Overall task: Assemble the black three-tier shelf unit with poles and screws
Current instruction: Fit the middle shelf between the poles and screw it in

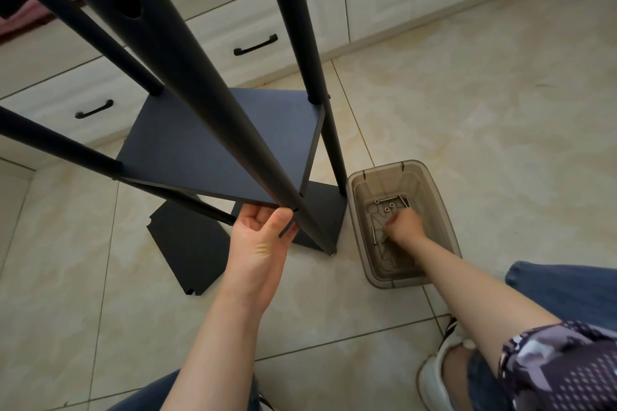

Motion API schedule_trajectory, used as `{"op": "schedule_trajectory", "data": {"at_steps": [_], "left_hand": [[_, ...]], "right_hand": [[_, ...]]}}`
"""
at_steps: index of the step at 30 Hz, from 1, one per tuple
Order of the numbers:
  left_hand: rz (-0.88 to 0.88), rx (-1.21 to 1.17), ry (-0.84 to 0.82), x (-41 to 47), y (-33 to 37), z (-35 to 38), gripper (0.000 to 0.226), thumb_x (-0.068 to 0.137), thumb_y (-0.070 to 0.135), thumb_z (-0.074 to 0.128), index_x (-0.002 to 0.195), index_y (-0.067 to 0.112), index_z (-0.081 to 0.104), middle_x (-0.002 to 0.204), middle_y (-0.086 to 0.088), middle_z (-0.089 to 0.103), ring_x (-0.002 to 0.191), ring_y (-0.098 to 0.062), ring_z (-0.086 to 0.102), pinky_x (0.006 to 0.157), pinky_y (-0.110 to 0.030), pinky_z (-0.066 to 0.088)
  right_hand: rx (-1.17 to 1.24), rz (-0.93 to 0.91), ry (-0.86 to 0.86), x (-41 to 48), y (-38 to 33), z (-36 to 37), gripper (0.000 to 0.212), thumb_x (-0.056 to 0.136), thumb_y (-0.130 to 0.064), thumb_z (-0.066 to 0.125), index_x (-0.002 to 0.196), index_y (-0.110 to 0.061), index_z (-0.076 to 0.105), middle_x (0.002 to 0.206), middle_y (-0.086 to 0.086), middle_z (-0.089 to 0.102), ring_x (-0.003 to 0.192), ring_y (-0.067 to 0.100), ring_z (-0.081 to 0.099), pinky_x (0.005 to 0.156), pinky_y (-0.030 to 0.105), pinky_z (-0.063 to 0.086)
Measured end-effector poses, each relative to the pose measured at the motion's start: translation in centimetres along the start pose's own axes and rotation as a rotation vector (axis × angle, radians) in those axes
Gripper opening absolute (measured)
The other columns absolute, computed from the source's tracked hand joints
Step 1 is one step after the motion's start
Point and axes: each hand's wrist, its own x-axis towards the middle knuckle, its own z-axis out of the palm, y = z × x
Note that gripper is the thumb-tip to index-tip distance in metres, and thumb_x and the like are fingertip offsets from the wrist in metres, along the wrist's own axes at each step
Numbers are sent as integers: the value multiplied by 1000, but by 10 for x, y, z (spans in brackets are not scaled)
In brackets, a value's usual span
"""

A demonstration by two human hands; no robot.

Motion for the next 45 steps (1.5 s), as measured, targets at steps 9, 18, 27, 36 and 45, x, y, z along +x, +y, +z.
{"op": "schedule_trajectory", "data": {"at_steps": [9, 18, 27, 36, 45], "left_hand": [[-5, 21, 3, 2, -2, -3, 48, 73, 18, 72, 119, 15, 58, 99, 2, 76, 108, -19, 71, 95, -43, 53], [-13, 22, 20, 0, -1, -2, 56, 71, 19, 73, 125, 14, 57, 102, 0, 75, 111, -22, 71, 102, -46, 50], [-13, 26, 22, 1, -2, -3, 47, 74, 16, 70, 120, 14, 58, 101, 0, 76, 110, -22, 71, 100, -45, 51], [-5, 11, 23, 0, -2, 1, 38, 89, 9, 64, 126, 14, 57, 101, 1, 76, 109, -21, 71, 104, -45, 50], [-11, -23, -3, -8, 4, 3, 51, 78, 15, 70, 127, 12, 57, 109, -4, 74, 114, -24, 69, 112, -50, 44]], "right_hand": [[110, 13, -136, 0, 3, -3, 8, 88, -7, 68, 83, -10, 61, 100, 19, 70, 99, 33, 67, 93, 46, 55], [-273, -254, -186, -5, 19, -8, 17, 92, -1, 54, 102, -13, 61, 125, 16, 59, 113, 32, 59, 93, 34, 49], [-525, -338, -182, -9, 21, -9, 24, 100, -5, 45, 121, -7, 57, 131, 18, 55, 113, 34, 59, 91, 37, 49], [362, -102, -125, -62, -25, -35, 6, 94, -13, 65, 92, -10, 68, 88, 7, 72, 80, 17, 67, 74, 30, 58], [1220, -18, -55, -182, -58, -30, 8, 88, -19, 74, 93, -12, 74, 78, 2, 76, 68, 7, 66, 61, 21, 52]]}}
